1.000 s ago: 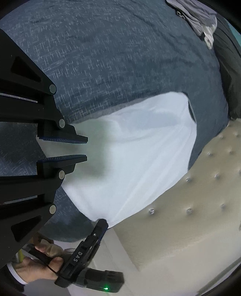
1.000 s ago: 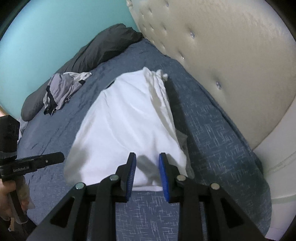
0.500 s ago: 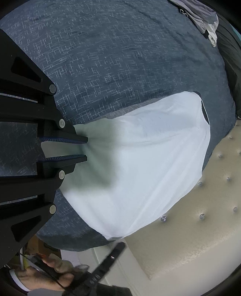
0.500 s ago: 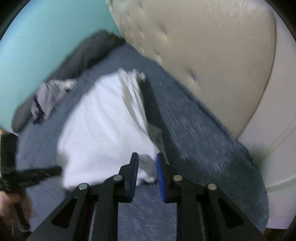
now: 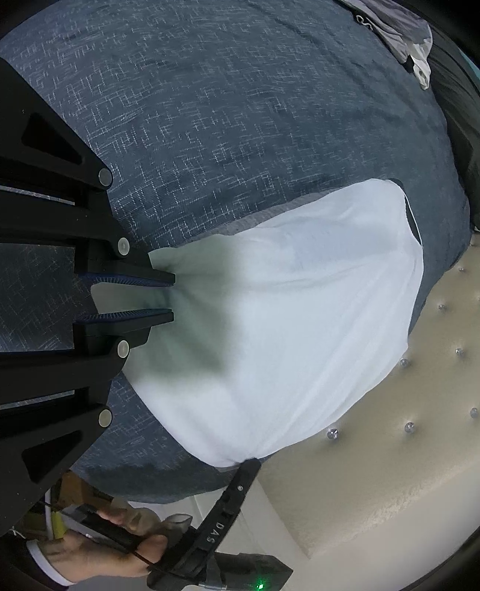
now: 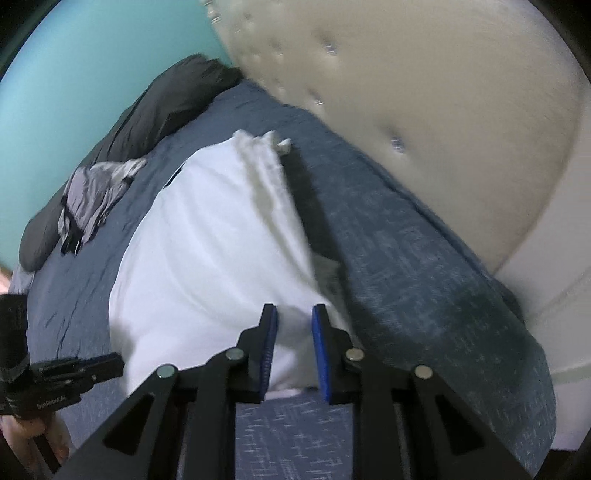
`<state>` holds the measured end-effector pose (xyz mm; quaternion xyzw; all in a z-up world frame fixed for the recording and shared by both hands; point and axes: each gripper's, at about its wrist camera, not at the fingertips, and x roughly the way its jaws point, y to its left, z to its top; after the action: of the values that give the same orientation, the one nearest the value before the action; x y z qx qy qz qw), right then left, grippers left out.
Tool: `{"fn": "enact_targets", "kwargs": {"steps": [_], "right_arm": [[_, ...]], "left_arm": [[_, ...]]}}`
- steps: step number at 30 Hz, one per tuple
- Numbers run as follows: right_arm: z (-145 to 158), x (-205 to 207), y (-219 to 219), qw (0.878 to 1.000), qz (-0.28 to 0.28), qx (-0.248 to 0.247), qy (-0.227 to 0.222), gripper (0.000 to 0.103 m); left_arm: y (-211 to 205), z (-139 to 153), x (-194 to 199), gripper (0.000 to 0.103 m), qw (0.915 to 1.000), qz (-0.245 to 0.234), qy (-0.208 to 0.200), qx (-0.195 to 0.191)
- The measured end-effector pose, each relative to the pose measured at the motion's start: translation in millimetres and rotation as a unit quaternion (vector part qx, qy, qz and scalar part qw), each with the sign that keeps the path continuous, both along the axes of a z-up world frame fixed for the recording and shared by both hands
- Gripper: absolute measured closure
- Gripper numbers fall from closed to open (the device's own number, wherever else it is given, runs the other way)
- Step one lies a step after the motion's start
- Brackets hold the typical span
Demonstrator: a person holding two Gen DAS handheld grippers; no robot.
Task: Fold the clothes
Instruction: 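Press the folded polo flat with both open tools and smooth it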
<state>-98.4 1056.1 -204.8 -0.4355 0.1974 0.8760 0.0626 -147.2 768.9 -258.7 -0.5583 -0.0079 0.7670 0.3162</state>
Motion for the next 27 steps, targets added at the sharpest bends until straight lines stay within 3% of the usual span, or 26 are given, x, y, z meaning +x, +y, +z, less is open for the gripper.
{"fn": "enact_targets", "kwargs": {"steps": [8,19,27], "right_arm": [[37,-25,-4,0.999,0.016,-0.006,0.044,0.084],[45,-93,-6,1.000,0.012,-0.001,-0.006,0.083],[45,-135,-16,0.998,0.050,0.022,-0.024,0.083]], "left_arm": [[-15,17,-16,0.090,0.9996,0.017,0.023,-0.002],[-33,18,-41,0.090,0.9989,0.024,0.040,-0.010],[-49,15,-57,0.090,0.9987,0.036,0.035,-0.008]]}}
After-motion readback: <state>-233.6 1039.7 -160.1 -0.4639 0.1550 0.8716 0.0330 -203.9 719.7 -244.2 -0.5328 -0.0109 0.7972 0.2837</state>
